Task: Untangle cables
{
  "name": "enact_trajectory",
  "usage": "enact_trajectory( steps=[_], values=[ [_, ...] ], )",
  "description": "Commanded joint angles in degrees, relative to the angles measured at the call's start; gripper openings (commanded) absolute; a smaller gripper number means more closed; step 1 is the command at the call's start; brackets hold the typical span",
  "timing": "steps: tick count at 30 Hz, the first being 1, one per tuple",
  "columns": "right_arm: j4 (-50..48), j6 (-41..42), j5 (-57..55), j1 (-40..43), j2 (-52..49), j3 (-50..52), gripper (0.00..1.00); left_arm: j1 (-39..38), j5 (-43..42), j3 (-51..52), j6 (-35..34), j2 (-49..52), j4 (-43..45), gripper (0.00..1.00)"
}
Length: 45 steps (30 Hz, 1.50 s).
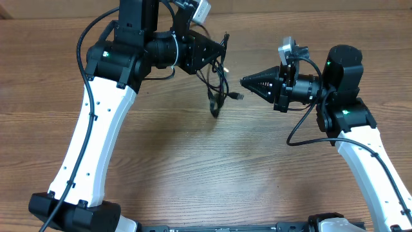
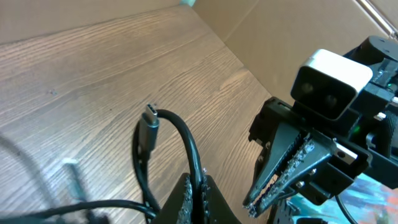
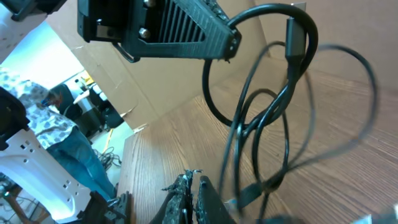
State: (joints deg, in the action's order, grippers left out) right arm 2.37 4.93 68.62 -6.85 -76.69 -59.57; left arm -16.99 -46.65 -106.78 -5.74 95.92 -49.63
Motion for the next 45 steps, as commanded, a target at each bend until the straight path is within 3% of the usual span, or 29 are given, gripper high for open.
enact_trajectory(
  steps=[1,5,8,16,27,30,32,45],
  values=[
    [-0.48,-0.63,-1.14,-0.2,0.37,-0.33,0.24,-0.24,-1.92,0.02,-0.96,-0.02,-0.02,0.04],
    [-0.5,-0.48,-9.09,-0.2,0.37,-0.33,0.43,-1.81,-4.39,0.02,-0.92,-0.02,-0.07,0.04],
    [-0.57,-0.5,-12.17,-0.2,0.37,-0.33,0.51,-2.56,-4.39,0.04,-0.94,-0.02,-0.07,0.04],
    [-1.2,-0.5,-16.55,-0.2,0.37,-0.33,0.51,-6.12,-3.74,0.04,-0.92,-0.02,-0.07,0.04],
    [-3.87,-0.5,-16.52,-0.2,0.37,-0.33,0.39,-9.9,-3.72,0.2,-0.94,0.42,-0.02,0.05],
    [-4.0,-0.5,-16.52,-0.2,0.37,-0.33,0.29,-11.04,-3.02,0.2,-0.96,0.46,0.0,0.04],
    [-3.96,-0.5,-16.22,-0.2,0.37,-0.33,0.17,-11.54,0.28,0.2,-1.2,0.46,0.02,0.04],
    [2.78,-0.98,-10.38,-0.2,0.37,-0.33,0.13,-9.38,17.09,0.2,-19.45,0.46,2.32,0.04]
  ],
)
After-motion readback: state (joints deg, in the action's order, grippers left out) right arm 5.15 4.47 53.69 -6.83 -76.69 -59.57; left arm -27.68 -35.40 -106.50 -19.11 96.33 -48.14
